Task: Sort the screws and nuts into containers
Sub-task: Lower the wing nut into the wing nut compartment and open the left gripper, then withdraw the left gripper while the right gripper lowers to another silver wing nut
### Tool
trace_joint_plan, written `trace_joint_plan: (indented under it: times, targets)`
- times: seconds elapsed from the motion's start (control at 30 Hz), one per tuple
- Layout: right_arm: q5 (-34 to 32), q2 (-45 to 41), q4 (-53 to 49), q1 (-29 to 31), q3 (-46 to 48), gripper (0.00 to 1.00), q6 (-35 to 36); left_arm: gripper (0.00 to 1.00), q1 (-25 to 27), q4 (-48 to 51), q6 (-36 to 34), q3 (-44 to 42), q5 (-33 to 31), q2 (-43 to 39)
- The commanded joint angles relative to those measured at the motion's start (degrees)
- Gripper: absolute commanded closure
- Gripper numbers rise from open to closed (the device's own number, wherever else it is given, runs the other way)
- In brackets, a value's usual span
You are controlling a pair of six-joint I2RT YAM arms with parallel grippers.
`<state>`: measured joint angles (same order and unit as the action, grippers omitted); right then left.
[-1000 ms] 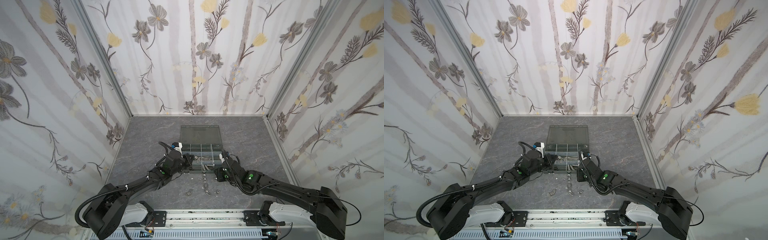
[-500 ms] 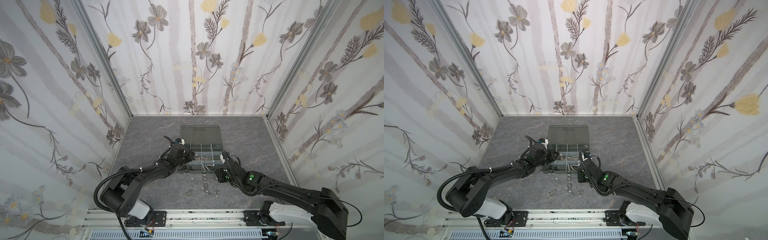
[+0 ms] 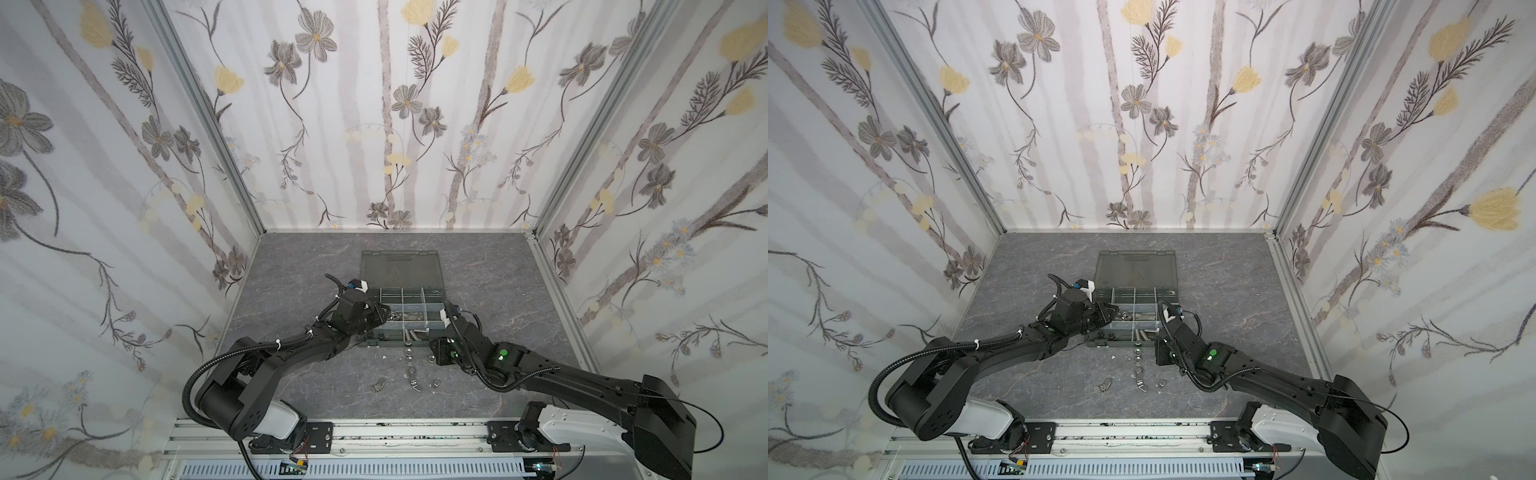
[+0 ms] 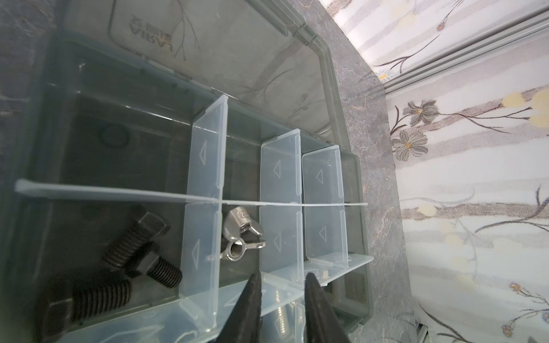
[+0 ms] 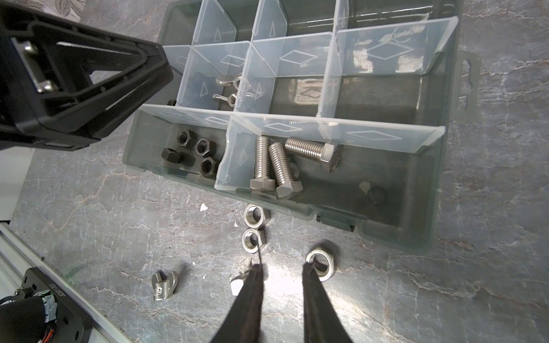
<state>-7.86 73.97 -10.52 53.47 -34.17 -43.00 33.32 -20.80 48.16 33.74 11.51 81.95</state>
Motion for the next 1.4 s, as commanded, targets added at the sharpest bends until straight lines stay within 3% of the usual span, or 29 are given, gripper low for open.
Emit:
trace_joint_plan:
  times: [0.0, 0.27, 0.83, 1.37]
  targets:
    - [0.1, 0.8, 1.0, 0.1, 0.1, 0.75, -0.3, 0.72, -0.1, -0.3, 1.3, -2.6, -1.8, -2.9]
    - [1.4, 5.3, 2.5, 1.9, -0.8, 0.75, -0.8, 0.71, -0.1, 0.5, 3.5, -11.0, -4.5, -14.6]
    - [2.2, 15.7, -1.4, 14.0, -3.5, 0.73, -3.4, 0.71, -0.1, 8.3, 7.3, -21.1, -7.9, -34.1]
    - [1.8, 23.3, -5.0, 16.5, -8.5, 0.71, -2.1, 0.70, -0.1, 8.6, 9.6, -25.2, -8.4, -39.4]
